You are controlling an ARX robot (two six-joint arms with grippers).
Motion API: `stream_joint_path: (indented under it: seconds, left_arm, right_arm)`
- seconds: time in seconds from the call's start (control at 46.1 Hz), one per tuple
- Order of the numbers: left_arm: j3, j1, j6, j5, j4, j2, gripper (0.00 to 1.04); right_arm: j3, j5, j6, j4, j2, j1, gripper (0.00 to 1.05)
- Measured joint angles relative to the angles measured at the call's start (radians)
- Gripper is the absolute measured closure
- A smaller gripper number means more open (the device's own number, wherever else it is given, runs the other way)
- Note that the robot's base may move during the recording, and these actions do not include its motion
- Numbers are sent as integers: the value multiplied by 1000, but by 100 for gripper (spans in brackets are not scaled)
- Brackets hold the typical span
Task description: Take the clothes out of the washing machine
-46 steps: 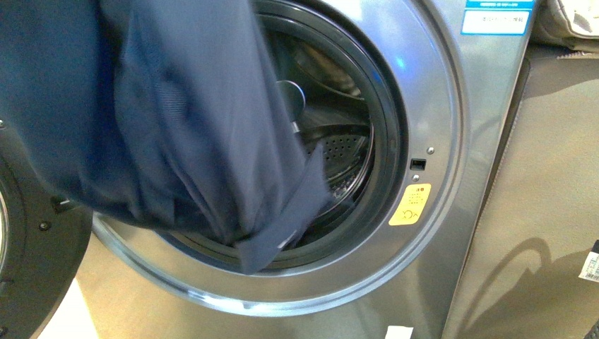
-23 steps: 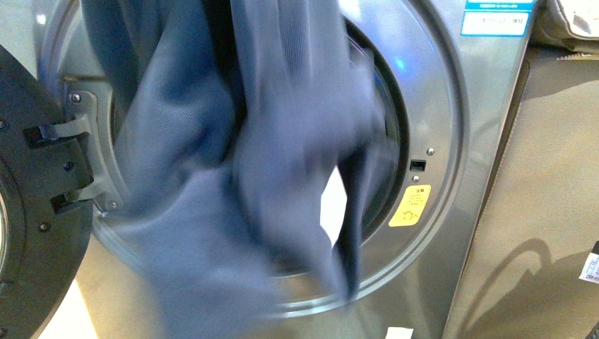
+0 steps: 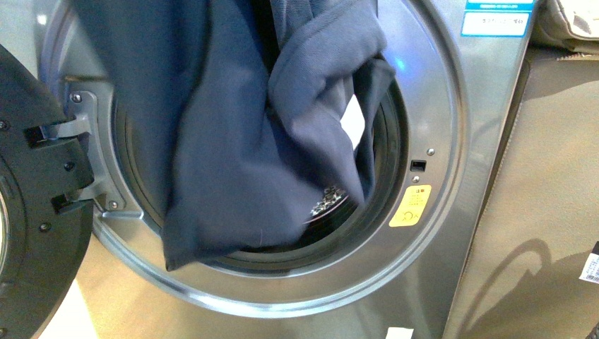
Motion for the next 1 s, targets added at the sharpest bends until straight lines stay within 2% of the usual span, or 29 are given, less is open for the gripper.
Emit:
stream_joint_path:
  seconds: [0.997]
  left_arm:
    - [0, 0, 0, 7, -14, 0, 98]
  right_arm:
    - [0, 0, 0, 0, 0, 0, 7]
